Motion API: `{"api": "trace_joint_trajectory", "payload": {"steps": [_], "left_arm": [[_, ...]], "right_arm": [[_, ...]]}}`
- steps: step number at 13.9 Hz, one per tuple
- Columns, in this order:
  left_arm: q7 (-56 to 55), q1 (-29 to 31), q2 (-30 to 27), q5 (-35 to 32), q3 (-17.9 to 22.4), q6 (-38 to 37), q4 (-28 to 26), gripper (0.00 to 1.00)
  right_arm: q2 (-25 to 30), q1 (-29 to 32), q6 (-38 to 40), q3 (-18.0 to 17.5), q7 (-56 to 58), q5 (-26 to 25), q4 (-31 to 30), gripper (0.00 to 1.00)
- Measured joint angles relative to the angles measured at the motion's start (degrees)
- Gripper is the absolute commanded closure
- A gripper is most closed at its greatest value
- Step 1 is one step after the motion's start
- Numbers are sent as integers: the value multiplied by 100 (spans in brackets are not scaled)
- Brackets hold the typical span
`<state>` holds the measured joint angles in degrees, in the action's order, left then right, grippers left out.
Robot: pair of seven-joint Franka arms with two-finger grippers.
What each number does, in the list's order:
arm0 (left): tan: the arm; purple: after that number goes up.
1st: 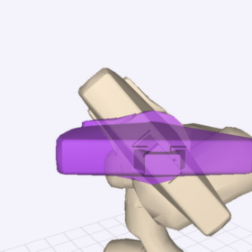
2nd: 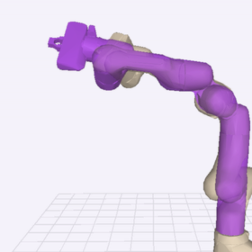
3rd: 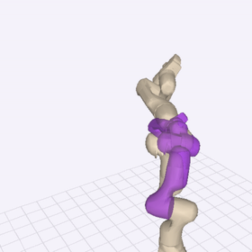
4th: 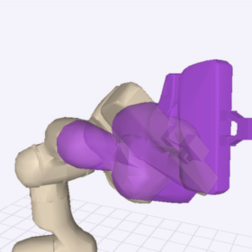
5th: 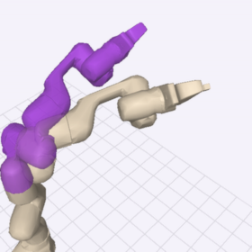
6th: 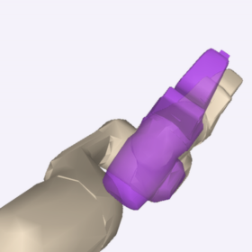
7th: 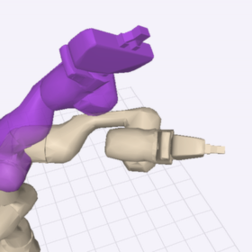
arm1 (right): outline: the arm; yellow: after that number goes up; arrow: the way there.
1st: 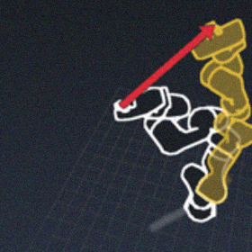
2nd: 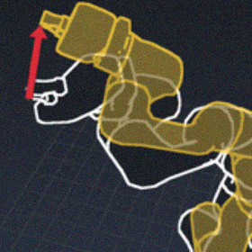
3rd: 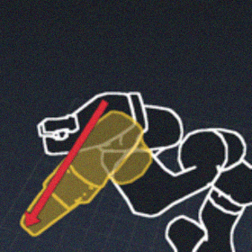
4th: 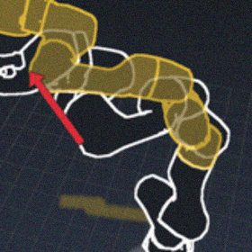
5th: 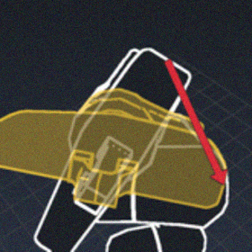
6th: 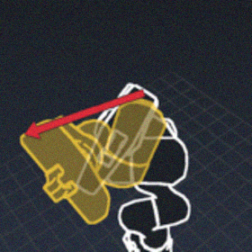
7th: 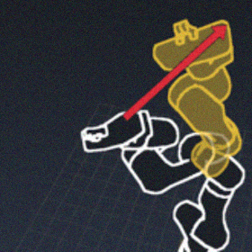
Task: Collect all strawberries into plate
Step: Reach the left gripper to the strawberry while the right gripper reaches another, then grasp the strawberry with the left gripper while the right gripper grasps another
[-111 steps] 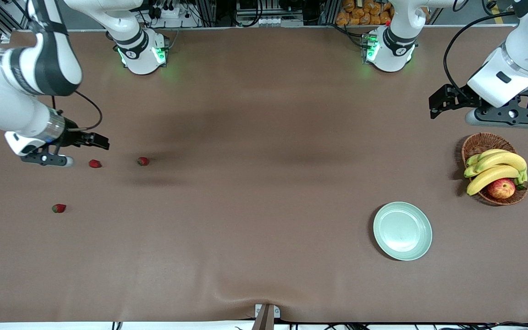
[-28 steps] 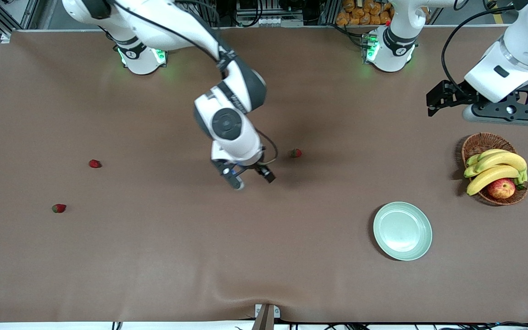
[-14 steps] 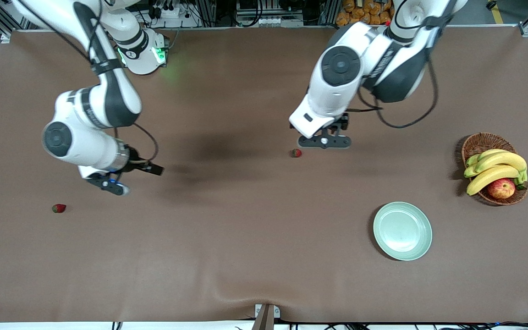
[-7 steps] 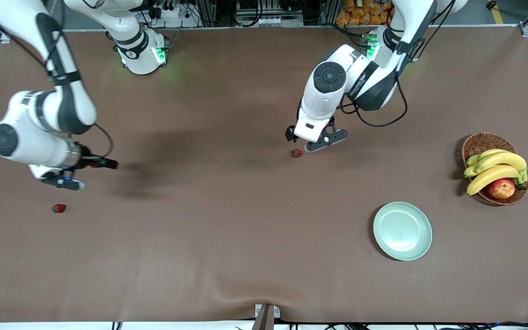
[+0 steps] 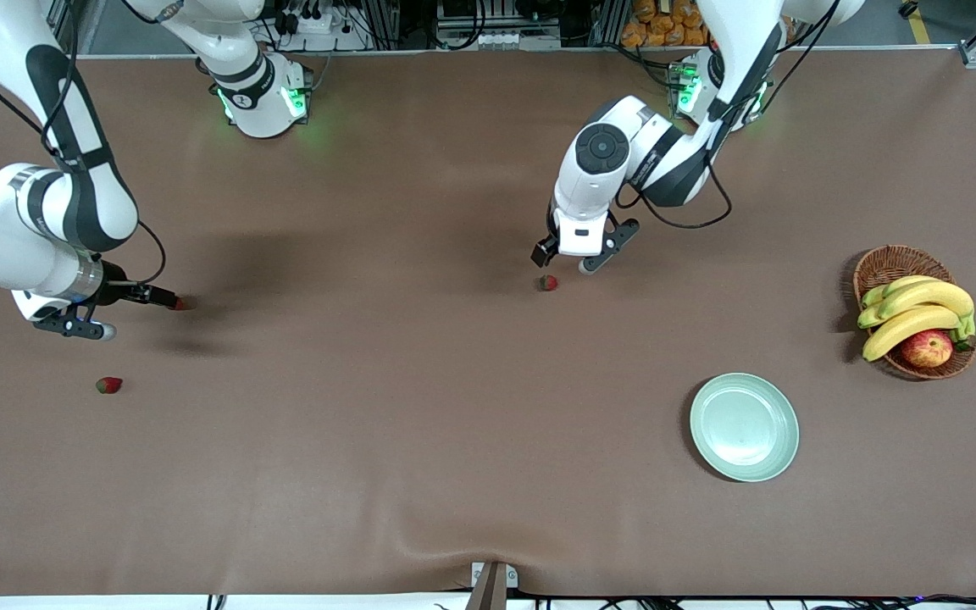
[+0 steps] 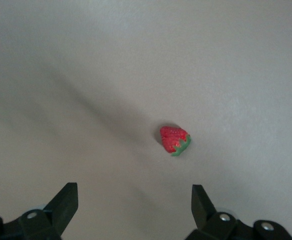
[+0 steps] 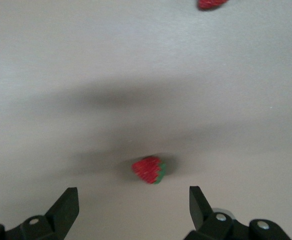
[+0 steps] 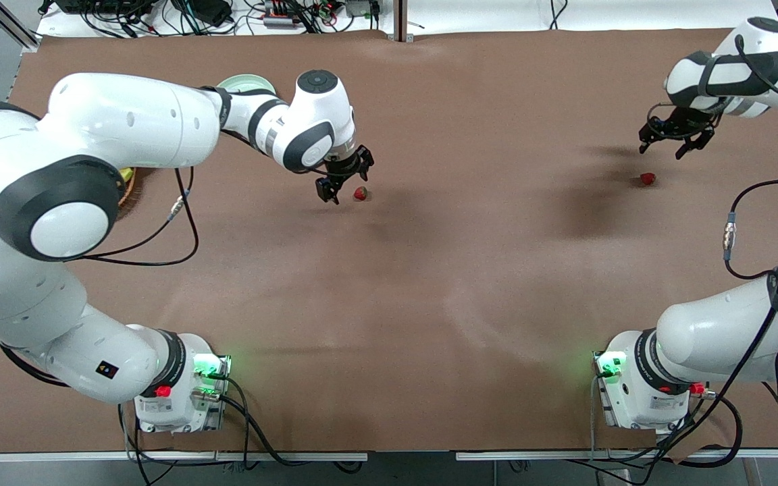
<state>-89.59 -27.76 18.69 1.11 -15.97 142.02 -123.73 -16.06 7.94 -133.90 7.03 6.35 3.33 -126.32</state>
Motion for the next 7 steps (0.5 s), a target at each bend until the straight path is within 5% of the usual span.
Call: {"api": "trace_joint_trajectory", "payload": {"steps": [7], "left_arm": [[-1110, 44, 677, 0, 83, 610, 330, 0]], "right_arm": [[-600, 195, -707, -38, 392, 0, -139, 28]]}}
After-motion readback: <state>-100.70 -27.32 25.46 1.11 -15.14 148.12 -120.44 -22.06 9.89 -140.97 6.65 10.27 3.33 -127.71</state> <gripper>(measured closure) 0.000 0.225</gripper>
